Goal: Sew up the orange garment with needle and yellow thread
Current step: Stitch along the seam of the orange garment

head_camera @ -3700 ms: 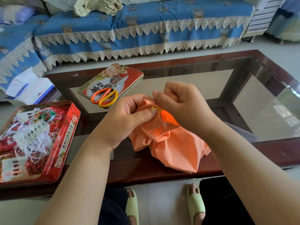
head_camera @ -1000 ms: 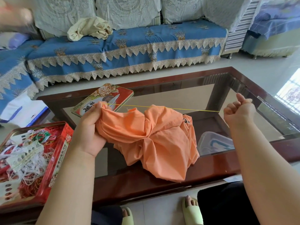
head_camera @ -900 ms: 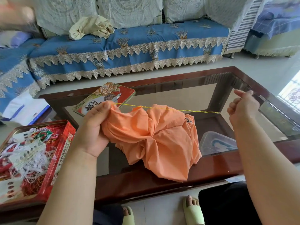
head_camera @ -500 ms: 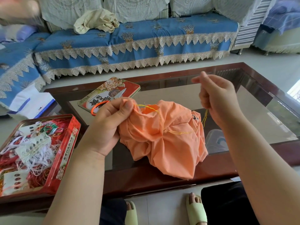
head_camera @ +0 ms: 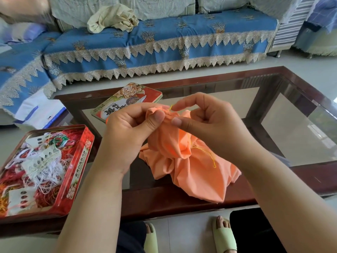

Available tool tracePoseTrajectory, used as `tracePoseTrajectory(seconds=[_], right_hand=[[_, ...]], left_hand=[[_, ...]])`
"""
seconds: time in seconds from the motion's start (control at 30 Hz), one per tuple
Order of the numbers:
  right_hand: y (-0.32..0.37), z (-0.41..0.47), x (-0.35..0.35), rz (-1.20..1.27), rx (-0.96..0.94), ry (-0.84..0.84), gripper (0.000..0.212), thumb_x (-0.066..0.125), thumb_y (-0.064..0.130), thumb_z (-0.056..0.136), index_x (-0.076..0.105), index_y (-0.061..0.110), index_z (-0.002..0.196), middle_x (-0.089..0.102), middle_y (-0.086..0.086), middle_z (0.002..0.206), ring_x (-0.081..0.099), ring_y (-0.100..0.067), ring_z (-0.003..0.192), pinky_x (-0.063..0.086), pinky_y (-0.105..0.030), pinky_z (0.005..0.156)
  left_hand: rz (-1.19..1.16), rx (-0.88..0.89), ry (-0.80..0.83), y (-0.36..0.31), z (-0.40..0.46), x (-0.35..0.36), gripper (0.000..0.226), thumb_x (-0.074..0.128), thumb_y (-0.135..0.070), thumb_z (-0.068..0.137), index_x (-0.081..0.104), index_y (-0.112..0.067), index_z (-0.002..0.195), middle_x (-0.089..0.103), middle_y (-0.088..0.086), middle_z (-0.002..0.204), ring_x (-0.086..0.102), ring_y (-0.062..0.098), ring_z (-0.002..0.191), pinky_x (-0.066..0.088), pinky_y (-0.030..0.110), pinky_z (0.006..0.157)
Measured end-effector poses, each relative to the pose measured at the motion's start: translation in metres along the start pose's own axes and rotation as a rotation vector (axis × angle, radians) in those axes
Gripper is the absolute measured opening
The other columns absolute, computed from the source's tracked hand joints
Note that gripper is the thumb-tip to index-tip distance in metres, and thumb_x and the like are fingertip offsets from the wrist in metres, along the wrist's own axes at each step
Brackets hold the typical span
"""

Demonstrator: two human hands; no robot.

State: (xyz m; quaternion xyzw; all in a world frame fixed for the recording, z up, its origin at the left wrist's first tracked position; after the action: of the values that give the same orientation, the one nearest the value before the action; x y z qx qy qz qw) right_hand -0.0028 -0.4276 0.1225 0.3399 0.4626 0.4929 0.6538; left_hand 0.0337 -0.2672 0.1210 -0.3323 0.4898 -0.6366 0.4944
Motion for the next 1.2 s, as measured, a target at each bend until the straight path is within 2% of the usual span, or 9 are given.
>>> tracePoseTrajectory(seconds=[0.23,0.37,0.5,0.67,0.73,0.83,0.97,1.07,1.2], right_hand=[[-0.010,0.007,-0.005,-0.063,0.069,0.051,0.010,0.070,0.028,0.084,0.067,0.019,0.085,0.034,0.007,0.048,0.028,-0.007,0.046,0.026,-0.019,0.048],[-0.014,0.007,-0.001,-0.064,0.103,0.173,0.016,0.069,0.034,0.083,0.068,0.020,0.091,0.044,-0.027,0.060,0.033,-0.026,0.053,0.030,-0.032,0.057],[-0.012,0.007,-0.008,-0.098,0.058,0.071,0.020,0.071,0.037,0.076,0.067,0.018,0.081,0.035,0.007,0.048,0.029,-0.007,0.048,0.027,-0.021,0.049],[-0.003,0.004,-0.015,-0.174,0.014,0.017,0.024,0.068,0.043,0.074,0.068,0.019,0.078,0.036,0.010,0.048,0.032,-0.006,0.045,0.026,-0.013,0.046],[0.001,0.003,-0.016,-0.179,-0.003,0.029,0.021,0.068,0.041,0.079,0.069,0.019,0.079,0.040,0.005,0.049,0.033,-0.007,0.045,0.028,-0.019,0.045],[0.005,0.000,-0.012,-0.141,-0.014,0.107,0.020,0.068,0.036,0.087,0.069,0.017,0.081,0.058,-0.022,0.067,0.046,-0.032,0.056,0.037,-0.039,0.051],[0.005,-0.001,-0.006,-0.187,-0.014,0.163,0.028,0.061,0.045,0.084,0.067,0.018,0.080,0.054,-0.014,0.062,0.044,-0.029,0.056,0.038,-0.038,0.052],[0.002,0.000,-0.007,-0.118,0.018,0.148,0.030,0.066,0.048,0.073,0.065,0.019,0.078,0.040,-0.006,0.054,0.034,-0.019,0.051,0.032,-0.031,0.052],[0.003,0.001,-0.011,-0.089,-0.013,0.108,0.027,0.067,0.045,0.078,0.069,0.018,0.081,0.056,-0.032,0.072,0.051,-0.040,0.060,0.043,-0.046,0.055]], left_hand=[[0.190,0.079,0.044,-0.005,-0.004,0.000,0.009,0.058,-0.028,0.086,0.065,-0.024,0.089,0.070,-0.019,0.074,0.064,-0.004,0.072,0.047,0.009,0.063],[0.246,0.041,0.110,-0.002,-0.005,0.001,0.014,0.053,-0.031,0.090,0.061,-0.020,0.089,0.062,-0.011,0.067,0.055,0.001,0.065,0.043,0.013,0.060],[0.261,0.005,0.137,0.001,-0.007,0.003,0.023,0.049,-0.038,0.094,0.060,-0.019,0.088,0.055,-0.013,0.065,0.049,0.000,0.064,0.040,0.014,0.059],[0.276,0.004,0.000,-0.004,-0.009,-0.004,0.018,0.058,-0.037,0.087,0.069,-0.023,0.084,0.066,-0.007,0.071,0.058,-0.003,0.070,0.045,0.010,0.063],[0.221,-0.017,-0.038,-0.005,-0.009,-0.006,0.015,0.063,-0.037,0.082,0.071,-0.025,0.084,0.070,-0.005,0.076,0.062,-0.001,0.074,0.052,0.015,0.065],[0.066,-0.099,-0.024,0.000,-0.009,-0.005,0.016,0.065,-0.032,0.076,0.071,-0.021,0.087,0.072,-0.005,0.075,0.067,0.006,0.075,0.059,0.028,0.072],[0.017,-0.101,0.066,0.003,-0.010,-0.005,0.016,0.072,-0.035,0.083,0.072,-0.020,0.087,0.069,0.003,0.080,0.064,0.018,0.080,0.056,0.046,0.081],[-0.027,-0.088,0.135,0.004,-0.011,-0.004,0.016,0.067,-0.038,0.083,0.073,-0.024,0.089,0.068,0.009,0.087,0.064,0.025,0.084,0.055,0.051,0.083],[-0.055,-0.082,0.173,0.005,-0.011,-0.001,0.014,0.066,-0.039,0.082,0.073,-0.028,0.088,0.068,0.001,0.086,0.063,0.020,0.086,0.057,0.050,0.082]])
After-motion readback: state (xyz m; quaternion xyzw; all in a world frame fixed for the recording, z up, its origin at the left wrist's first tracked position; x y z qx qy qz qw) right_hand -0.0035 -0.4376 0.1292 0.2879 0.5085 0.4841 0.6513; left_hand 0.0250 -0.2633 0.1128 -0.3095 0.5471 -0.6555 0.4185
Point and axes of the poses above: each hand's wrist, its own z-axis towards the middle knuckle, its own x-axis out of the palm, y = z × x, the point moved 5 cm from there along z, towards the middle knuckle
